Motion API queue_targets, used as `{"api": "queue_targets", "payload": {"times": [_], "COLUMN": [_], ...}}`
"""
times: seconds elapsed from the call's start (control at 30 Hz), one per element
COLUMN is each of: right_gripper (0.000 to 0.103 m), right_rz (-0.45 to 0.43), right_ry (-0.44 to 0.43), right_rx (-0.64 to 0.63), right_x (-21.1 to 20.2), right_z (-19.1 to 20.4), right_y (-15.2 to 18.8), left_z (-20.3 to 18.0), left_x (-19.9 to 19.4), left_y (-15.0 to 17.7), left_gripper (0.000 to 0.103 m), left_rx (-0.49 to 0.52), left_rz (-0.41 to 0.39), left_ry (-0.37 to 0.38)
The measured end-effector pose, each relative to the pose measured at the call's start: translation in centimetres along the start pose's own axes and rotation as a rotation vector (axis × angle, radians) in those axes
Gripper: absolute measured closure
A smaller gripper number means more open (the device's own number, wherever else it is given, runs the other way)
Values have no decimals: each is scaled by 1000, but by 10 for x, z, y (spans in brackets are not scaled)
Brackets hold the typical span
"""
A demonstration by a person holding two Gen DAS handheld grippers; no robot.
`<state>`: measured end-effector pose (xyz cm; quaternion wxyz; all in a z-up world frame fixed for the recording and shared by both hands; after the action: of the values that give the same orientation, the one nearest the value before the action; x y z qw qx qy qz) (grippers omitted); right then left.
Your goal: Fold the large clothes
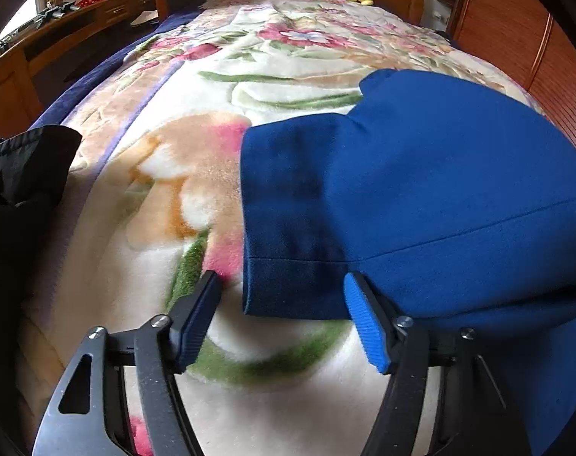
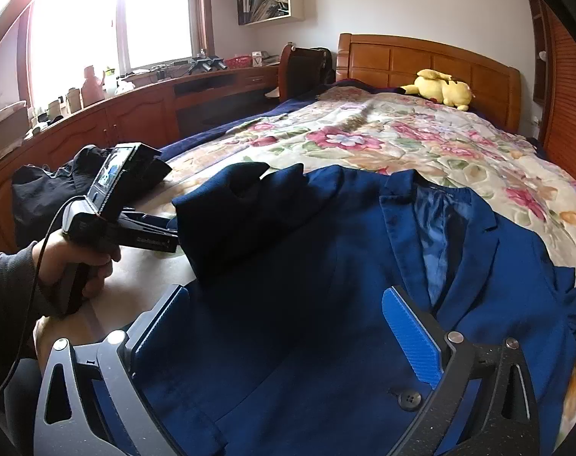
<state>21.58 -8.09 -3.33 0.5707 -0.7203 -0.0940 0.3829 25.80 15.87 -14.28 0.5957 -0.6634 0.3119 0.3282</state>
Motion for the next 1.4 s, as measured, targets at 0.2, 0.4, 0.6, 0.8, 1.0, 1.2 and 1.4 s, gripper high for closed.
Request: {"api": "queue_targets", "payload": {"times": [0.2,0.4,0.6,0.8,1.0,1.2,1.4], "right_gripper": [2,2,2,2,2,2,2], "right_rz": [-4,-17,-21,-39,-58,-70,-86], "right_ry": [7,37,83,133,168,198,224], "right_rx": [-6,2,17,42,72,102,126], "right_x": [-6,-18,-35,-56,-76,-92,-106], "right_z": [-2,-13,-28,-45,-54,-66,-72], "right_y": [0,3,12,18,23,27,31], "left_z": [-15,-46,-98,-158,-212,-256,-274], "left_x": [-8,-53,-117,-157,-178,-194,-194], "left_y": [4,-14,-43,-62,-70,-71,-63], "left_gripper": [87,91,92,92,92,92,92], "left_rx": [38,96,158,237,304,349,357], "left_rz": [1,-135,-302,-385,-416,-417,-392], "left_ry": [54,31,85,165,233,283,286]}}
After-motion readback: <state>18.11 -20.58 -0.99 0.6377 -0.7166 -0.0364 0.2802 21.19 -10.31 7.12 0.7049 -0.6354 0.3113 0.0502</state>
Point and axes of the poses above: each gripper's, at about its wrist camera, not at the fingertips, and x roughly the way its jaws point, z to its left, y to its underside, the point moved 8 cm from there along x, roughly the way its jaws point, and after that the axes turned 3 degrees about -z, right-handed, at the moved point
